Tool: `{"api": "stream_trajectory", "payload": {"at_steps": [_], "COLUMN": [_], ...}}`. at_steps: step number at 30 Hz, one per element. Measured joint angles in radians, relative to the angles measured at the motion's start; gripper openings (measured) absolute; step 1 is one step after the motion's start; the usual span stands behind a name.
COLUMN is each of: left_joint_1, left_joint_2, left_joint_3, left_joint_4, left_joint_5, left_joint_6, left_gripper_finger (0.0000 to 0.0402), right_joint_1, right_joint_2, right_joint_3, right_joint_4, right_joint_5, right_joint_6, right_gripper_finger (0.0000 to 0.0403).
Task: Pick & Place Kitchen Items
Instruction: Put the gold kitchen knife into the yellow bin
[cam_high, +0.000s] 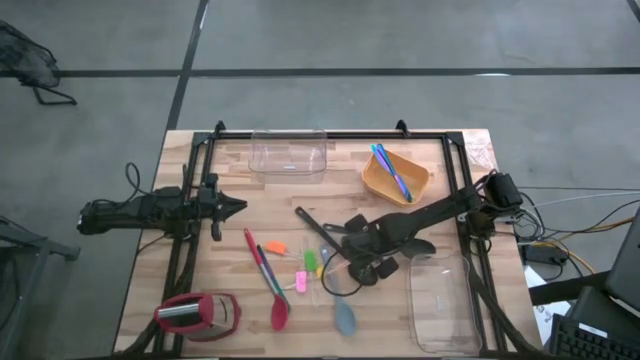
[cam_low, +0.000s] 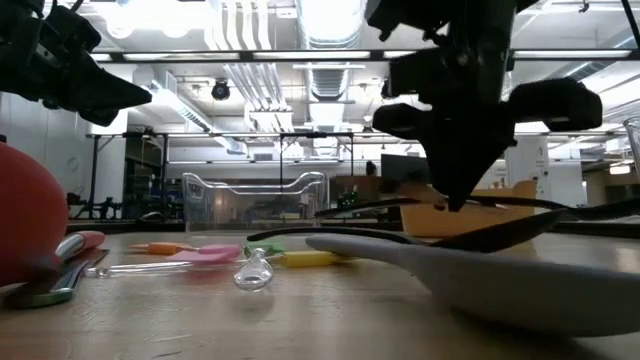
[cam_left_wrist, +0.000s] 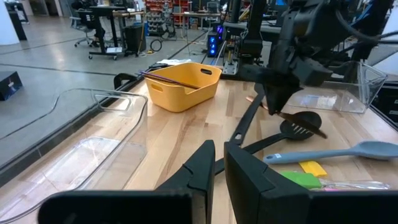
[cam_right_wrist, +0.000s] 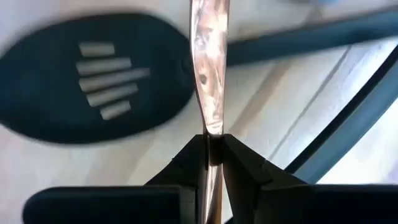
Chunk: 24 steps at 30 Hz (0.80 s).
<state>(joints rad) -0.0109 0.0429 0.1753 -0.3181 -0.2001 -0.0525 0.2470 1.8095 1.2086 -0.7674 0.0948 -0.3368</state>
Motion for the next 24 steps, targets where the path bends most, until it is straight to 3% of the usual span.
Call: {"api": "stream_trajectory", "payload": {"at_steps": [24], "left_joint_1": [0.000], "left_joint_2": [0.000], "left_joint_3": [0.000], "left_joint_4": [0.000], "left_joint_5": [0.000], "left_joint_6": [0.000], "left_gripper_finger": [0.0044], "right_joint_1": [-0.005], "right_joint_2": [-0.001], "right_joint_3": [-0.017], "right_joint_4": [0.276], "right_joint_5": [-0.076], "right_joint_6": [-0.019], "right_gripper_finger": [0.0036]}}
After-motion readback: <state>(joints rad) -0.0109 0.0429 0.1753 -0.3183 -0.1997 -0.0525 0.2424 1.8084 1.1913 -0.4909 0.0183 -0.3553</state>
